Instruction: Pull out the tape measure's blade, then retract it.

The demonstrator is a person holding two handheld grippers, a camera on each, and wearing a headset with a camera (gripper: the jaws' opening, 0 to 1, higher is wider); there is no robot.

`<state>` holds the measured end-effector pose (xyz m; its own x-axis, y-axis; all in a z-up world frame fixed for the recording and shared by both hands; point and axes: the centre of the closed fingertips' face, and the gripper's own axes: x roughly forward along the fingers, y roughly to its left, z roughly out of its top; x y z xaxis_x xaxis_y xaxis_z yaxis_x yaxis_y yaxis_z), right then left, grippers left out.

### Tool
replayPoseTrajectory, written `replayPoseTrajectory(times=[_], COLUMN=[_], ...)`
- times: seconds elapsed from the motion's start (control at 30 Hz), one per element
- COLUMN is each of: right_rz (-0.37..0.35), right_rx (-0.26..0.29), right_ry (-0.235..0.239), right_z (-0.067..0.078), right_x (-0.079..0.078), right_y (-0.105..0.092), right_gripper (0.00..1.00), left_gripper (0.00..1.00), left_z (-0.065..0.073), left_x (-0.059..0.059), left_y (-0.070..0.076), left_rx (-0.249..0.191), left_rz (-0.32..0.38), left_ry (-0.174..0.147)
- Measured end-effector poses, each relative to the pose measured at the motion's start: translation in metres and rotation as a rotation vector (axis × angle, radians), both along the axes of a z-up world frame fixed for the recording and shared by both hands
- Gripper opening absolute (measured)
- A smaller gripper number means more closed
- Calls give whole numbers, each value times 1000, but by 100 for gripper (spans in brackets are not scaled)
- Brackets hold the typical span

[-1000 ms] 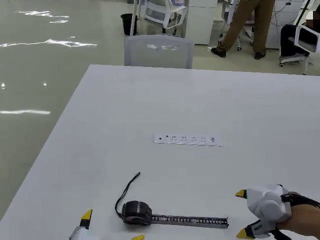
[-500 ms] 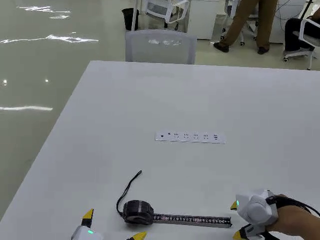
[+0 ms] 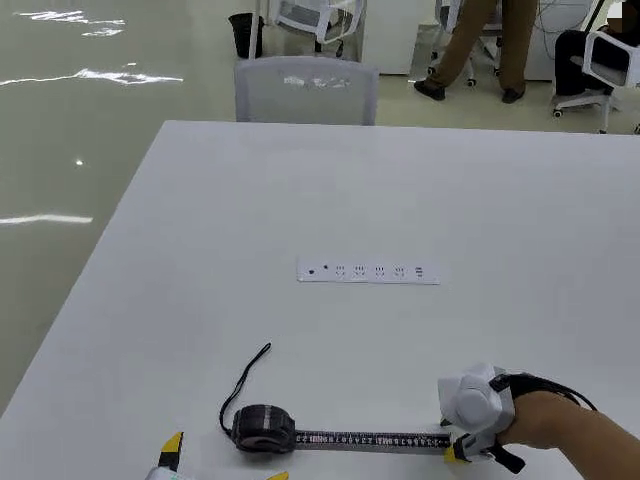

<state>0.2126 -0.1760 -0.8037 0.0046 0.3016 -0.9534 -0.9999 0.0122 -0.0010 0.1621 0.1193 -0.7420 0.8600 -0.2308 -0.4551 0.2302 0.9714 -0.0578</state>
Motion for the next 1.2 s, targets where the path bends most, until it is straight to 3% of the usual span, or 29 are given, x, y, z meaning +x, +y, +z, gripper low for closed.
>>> replayPoseTrajectory(times=[0.17, 0.4, 0.63, 0.7, 0.77, 0.93, 1.07, 1.17, 1.2], right_rz=[45, 125, 108, 64, 64, 4, 32, 32, 30], right_rx=[-28, -69, -76, -75, -72, -31, -57, -77, -81], right_ry=[9, -19, -4, 14, 17, 44, 36, 38, 41], right_z=[-1, -1, -4, -4, -6, -9, -10, -9, -9], right_x=[-7, -10, -8, -7, -4, -1, -2, -3, -3], right_y=[-2, -3, -5, -6, -7, -7, -3, -3, -4], right_gripper=[17, 17, 16, 16, 15, 14, 13, 13, 13], left_gripper=[96, 96, 96, 96, 96, 94, 93, 91, 91], left_z=[0, 1, 3, 3, 1, -2, -8, -12, -14], left_x=[4, 2, 2, 3, 4, 8, 11, 16, 18], left_y=[0, -2, -4, -4, -4, -5, -6, -6, -7], left_rx=[-8, -6, -6, -7, -10, -5, 12, -11, -38], left_rz=[9, 0, -3, -4, 1, 4, 8, 43, 68], left_ry=[-4, 2, 0, 2, 6, 7, 10, 23, 21])
